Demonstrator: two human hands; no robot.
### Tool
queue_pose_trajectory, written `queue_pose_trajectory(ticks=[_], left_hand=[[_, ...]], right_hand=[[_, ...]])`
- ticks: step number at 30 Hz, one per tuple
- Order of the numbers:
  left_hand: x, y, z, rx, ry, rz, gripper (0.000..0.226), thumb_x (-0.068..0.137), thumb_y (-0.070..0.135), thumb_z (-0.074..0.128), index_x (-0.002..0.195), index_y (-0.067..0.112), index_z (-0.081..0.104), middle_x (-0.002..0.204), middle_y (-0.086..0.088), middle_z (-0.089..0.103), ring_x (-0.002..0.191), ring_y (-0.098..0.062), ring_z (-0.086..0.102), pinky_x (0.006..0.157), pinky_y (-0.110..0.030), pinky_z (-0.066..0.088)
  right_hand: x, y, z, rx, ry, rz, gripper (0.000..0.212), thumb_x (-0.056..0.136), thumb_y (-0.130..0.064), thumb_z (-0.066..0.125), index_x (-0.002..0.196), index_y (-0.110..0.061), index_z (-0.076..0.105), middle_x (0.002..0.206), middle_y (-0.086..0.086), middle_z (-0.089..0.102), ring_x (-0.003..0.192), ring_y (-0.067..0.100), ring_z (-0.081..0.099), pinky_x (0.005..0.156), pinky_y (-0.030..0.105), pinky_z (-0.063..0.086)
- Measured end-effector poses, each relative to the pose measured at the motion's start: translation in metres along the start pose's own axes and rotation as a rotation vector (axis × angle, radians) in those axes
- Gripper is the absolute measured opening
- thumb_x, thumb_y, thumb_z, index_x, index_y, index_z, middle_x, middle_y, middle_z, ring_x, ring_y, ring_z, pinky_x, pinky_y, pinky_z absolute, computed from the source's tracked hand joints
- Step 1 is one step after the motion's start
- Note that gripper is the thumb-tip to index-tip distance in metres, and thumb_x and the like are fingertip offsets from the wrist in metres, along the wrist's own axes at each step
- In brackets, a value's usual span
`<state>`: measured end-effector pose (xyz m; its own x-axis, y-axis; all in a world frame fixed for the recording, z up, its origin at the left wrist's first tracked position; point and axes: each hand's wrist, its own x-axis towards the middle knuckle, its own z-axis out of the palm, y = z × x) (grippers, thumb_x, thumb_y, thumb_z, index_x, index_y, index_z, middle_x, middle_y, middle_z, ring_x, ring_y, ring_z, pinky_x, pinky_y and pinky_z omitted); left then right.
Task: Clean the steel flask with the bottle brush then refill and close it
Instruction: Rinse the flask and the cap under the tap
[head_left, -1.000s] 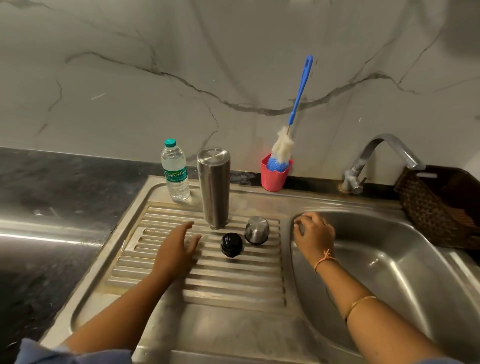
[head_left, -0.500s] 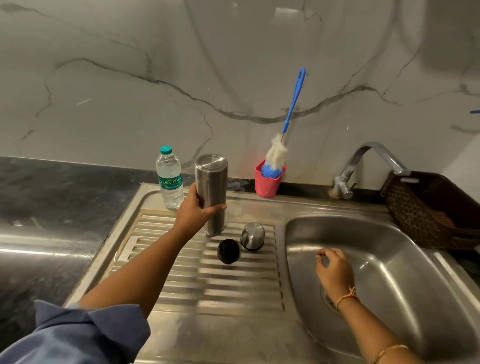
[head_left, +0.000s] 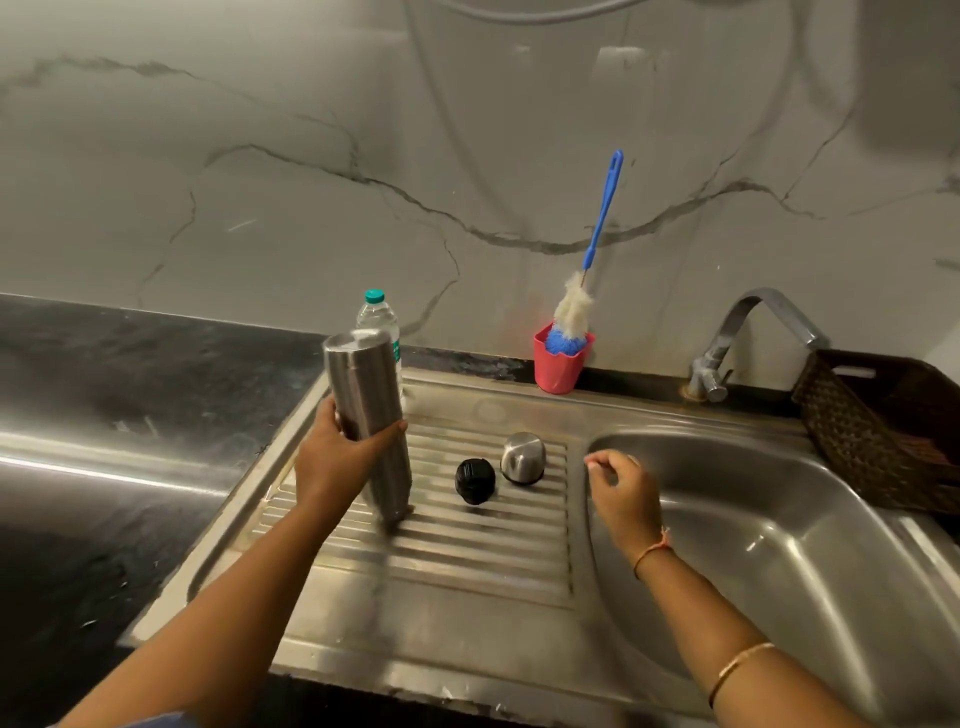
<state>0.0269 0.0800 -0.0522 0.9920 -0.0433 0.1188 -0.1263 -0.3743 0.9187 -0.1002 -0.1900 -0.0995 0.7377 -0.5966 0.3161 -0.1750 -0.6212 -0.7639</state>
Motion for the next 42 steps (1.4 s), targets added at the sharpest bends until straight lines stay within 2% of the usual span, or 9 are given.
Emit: queue_pose_trajectory(ticks=[5, 9, 15, 22, 27, 33, 36, 39, 42], left_hand=[[-0.053, -0.012, 0.001, -0.257, 0.127, -0.219, 0.071, 0.068, 0.044, 0.081, 0.126, 0.019, 0.047, 0.112, -0.003, 0.063, 0.100, -0.024, 0.063, 0.082, -0.047, 0.055], [-0.112, -0.006, 0.038, -0.575, 0.129, -0.347, 0.058, 0.081, 0.024, 0.072, 0.130, 0.012, 0.044, 0.120, -0.009, 0.058, 0.109, -0.029, 0.060, 0.069, -0.037, 0.055], [-0.176, 0.027, 0.121, -0.712, 0.036, -0.395, 0.062, 0.083, 0.018, 0.068, 0.138, 0.014, 0.037, 0.125, -0.009, 0.054, 0.111, -0.026, 0.057, 0.085, -0.042, 0.053], [-0.214, 0.072, 0.216, -0.689, -0.130, -0.409, 0.059, 0.076, 0.018, 0.075, 0.127, 0.011, 0.045, 0.117, -0.010, 0.061, 0.099, -0.018, 0.063, 0.079, -0.034, 0.056], [-0.223, 0.101, 0.277, -0.825, -0.227, -0.548, 0.068, 0.075, 0.022, 0.074, 0.133, 0.016, 0.039, 0.120, -0.011, 0.059, 0.106, -0.025, 0.061, 0.090, -0.045, 0.053], [-0.216, 0.137, 0.326, -1.071, -0.335, -0.859, 0.051, 0.086, 0.032, 0.065, 0.124, 0.004, 0.047, 0.117, -0.023, 0.059, 0.106, -0.035, 0.060, 0.081, -0.039, 0.051], [-0.200, 0.135, 0.343, -1.100, -0.445, -1.008, 0.065, 0.087, 0.046, 0.060, 0.128, -0.002, 0.046, 0.118, -0.026, 0.060, 0.109, -0.034, 0.060, 0.095, -0.039, 0.049], [-0.175, 0.121, 0.353, -0.562, -0.873, -1.025, 0.092, 0.082, 0.077, 0.034, 0.122, -0.004, 0.052, 0.090, -0.016, 0.071, 0.103, -0.027, 0.062, 0.090, -0.038, 0.052], [-0.136, 0.119, 0.355, -0.144, -1.060, -0.870, 0.076, 0.089, 0.070, 0.031, 0.104, 0.004, 0.064, 0.085, -0.009, 0.074, 0.081, -0.018, 0.068, 0.075, -0.030, 0.056]], right_hand=[[-0.022, -0.018, -0.001, 0.230, -0.219, 0.052, 0.014, 0.091, -0.005, 0.054, 0.091, -0.007, 0.068, 0.087, 0.002, 0.064, 0.081, 0.012, 0.058, 0.066, 0.003, 0.041], [-0.049, -0.014, -0.018, 0.375, -0.450, 0.128, 0.012, 0.092, -0.011, 0.055, 0.092, -0.017, 0.066, 0.086, -0.004, 0.065, 0.081, 0.008, 0.059, 0.071, 0.009, 0.045], [-0.063, 0.034, -0.070, 0.427, -0.635, 0.472, 0.011, 0.094, -0.034, 0.051, 0.093, -0.026, 0.058, 0.092, -0.005, 0.059, 0.087, 0.011, 0.056, 0.066, 0.024, 0.049], [-0.062, 0.092, -0.139, 0.698, -0.462, 0.828, 0.032, 0.088, -0.042, 0.058, 0.098, -0.012, 0.056, 0.095, 0.009, 0.058, 0.082, 0.021, 0.061, 0.074, 0.042, 0.056], [-0.050, 0.121, -0.172, 1.070, -0.181, 1.127, 0.047, 0.078, -0.052, 0.064, 0.099, -0.009, 0.060, 0.089, 0.013, 0.061, 0.078, 0.024, 0.059, 0.063, 0.034, 0.053], [-0.006, 0.122, -0.188, 1.301, 0.046, 0.924, 0.073, 0.058, -0.051, 0.075, 0.119, -0.015, 0.058, 0.114, 0.013, 0.064, 0.107, 0.028, 0.060, 0.083, 0.041, 0.051], [0.023, 0.119, -0.189, 1.245, 0.199, 0.815, 0.048, 0.072, -0.030, 0.077, 0.113, -0.015, 0.057, 0.110, 0.011, 0.065, 0.100, 0.026, 0.063, 0.087, 0.042, 0.052], [0.054, 0.119, -0.191, 1.029, 0.293, 0.689, 0.023, 0.077, -0.021, 0.075, 0.094, -0.020, 0.058, 0.097, 0.006, 0.065, 0.086, 0.019, 0.063, 0.079, 0.032, 0.052], [0.083, 0.127, -0.192, 0.682, 0.125, 0.471, 0.028, 0.077, -0.021, 0.075, 0.098, -0.013, 0.058, 0.086, 0.001, 0.063, 0.077, 0.014, 0.061, 0.064, 0.017, 0.046]])
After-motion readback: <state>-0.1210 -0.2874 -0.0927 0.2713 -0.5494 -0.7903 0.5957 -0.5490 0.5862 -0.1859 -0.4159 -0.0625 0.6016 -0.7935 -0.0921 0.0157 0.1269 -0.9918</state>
